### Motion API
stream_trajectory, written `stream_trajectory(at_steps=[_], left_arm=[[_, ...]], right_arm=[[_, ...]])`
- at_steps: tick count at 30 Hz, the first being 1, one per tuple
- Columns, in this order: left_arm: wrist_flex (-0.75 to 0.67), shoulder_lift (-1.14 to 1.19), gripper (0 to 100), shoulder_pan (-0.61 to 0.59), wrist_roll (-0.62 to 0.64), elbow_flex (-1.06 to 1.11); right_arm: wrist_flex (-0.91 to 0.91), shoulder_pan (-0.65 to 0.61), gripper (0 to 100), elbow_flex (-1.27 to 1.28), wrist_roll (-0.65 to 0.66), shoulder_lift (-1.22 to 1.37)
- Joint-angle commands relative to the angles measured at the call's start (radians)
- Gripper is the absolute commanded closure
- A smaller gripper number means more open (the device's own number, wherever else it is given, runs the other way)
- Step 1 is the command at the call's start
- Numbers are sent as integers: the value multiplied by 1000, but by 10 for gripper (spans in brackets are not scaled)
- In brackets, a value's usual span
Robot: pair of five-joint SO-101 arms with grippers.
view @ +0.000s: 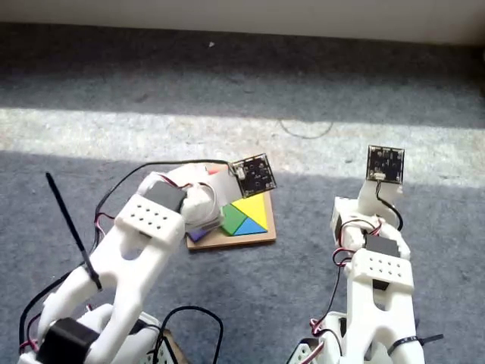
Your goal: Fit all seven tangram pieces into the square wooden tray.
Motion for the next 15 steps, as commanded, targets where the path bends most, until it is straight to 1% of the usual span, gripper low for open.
stream_trajectory(at_steps=[1,7,10,12,15], left_arm=[[29,-108,775,-62,78,-44],[28,-120,776,-229,195,-19],[25,-127,776,-292,216,39],[25,-122,776,-315,216,73],[23,-119,776,-317,219,128]], right_arm=[[-21,-5,988,-10,12,-28],[-21,-8,988,-10,12,-28],[-21,-8,988,-8,12,-28],[-21,-8,988,-8,12,-28],[-21,-8,988,-8,12,-30]])
